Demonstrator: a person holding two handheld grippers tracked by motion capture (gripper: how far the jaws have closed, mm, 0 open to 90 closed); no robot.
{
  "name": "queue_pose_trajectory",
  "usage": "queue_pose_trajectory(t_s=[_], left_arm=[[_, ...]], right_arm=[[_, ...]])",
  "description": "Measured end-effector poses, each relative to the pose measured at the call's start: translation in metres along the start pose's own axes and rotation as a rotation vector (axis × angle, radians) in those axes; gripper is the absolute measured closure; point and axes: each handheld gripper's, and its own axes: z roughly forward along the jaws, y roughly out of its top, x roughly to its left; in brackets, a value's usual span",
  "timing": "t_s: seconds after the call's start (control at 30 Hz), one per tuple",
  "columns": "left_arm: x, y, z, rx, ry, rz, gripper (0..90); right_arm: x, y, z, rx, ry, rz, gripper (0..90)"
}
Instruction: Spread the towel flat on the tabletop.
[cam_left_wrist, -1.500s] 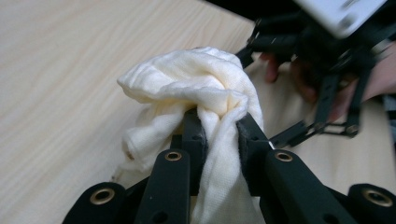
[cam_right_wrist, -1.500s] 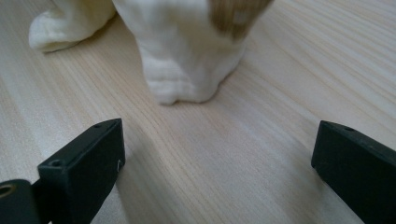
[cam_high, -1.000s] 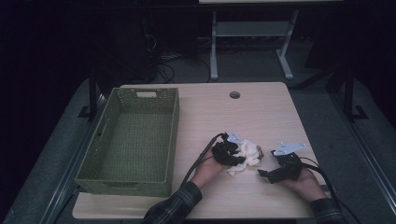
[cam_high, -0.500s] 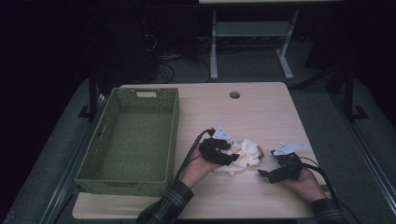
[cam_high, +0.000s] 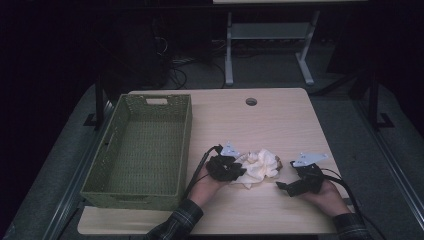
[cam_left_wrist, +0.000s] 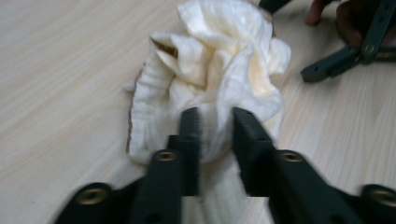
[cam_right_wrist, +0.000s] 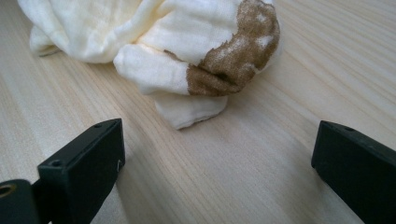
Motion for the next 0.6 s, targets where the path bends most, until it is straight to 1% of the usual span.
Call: queue_pose_trajectory(t_s=[0.03, 0.07, 0.1, 0.13, 0.17, 0.2, 0.23, 0.27, 0.3, 0.33, 0.37, 0.4, 0.43, 0.47, 0.5, 0.6], left_arm=[[0.0, 0.003, -0.004, -0.009, 0.005, 0.008, 78.0], [-0.001, 0.004, -0.006, -0.022, 0.009, 0.008, 80.9], [-0.001, 0.007, -0.009, -0.046, 0.016, 0.006, 82.3], [-0.001, 0.009, -0.012, -0.056, 0.016, 0.004, 84.4], [0.0, 0.013, -0.018, -0.089, 0.03, 0.004, 84.9], [0.0, 0.015, -0.02, -0.098, 0.039, 0.001, 85.3], [0.002, 0.017, -0.022, -0.116, 0.045, -0.009, 85.6], [0.004, 0.018, -0.024, -0.128, 0.05, -0.018, 85.7], [0.004, 0.018, -0.024, -0.128, 0.05, -0.018, 85.8], [0.006, 0.019, -0.025, -0.142, 0.056, -0.024, 85.8], [0.007, 0.019, -0.026, -0.144, 0.06, -0.023, 85.8], [0.009, 0.02, -0.027, -0.148, 0.068, -0.024, 85.8], [0.01, 0.02, -0.027, -0.158, 0.078, -0.037, 85.8], [0.01, 0.02, -0.027, -0.158, 0.078, -0.037, 85.8], [0.012, 0.021, -0.028, -0.162, 0.082, -0.038, 85.8], [0.012, 0.023, -0.029, -0.169, 0.091, -0.037, 85.8]], right_arm=[[0.0, 0.0, 0.0, 0.001, 0.0, 0.001, 2.4], [0.0, -0.001, 0.0, -0.004, 0.002, 0.002, 2.4], [0.001, -0.001, 0.0, -0.004, 0.006, -0.002, 2.4], [0.0, -0.001, -0.002, 0.0, 0.014, -0.01, 4.5], [0.0, 0.0, -0.003, 0.009, 0.015, -0.017, 8.6], [0.0, 0.001, -0.005, 0.014, 0.016, -0.024, 15.9], [0.001, 0.001, -0.007, 0.014, 0.02, -0.03, 21.4], [0.001, 0.002, -0.008, 0.017, 0.02, -0.034, 23.6], [0.001, 0.002, -0.008, 0.017, 0.02, -0.034, 23.6], [0.002, 0.004, -0.009, 0.018, 0.014, -0.039, 27.6], [0.004, 0.006, -0.013, -0.005, 0.009, -0.046, 33.8], [0.004, 0.006, -0.013, -0.005, 0.009, -0.046, 33.8], [0.003, 0.011, -0.017, -0.036, 0.019, -0.042, 37.8], [0.003, 0.011, -0.017, -0.036, 0.019, -0.042, 37.8], [0.0, 0.014, -0.019, -0.054, 0.023, -0.041, 39.2], [-0.01, 0.024, -0.02, -0.083, 0.046, -0.009, 46.1]])
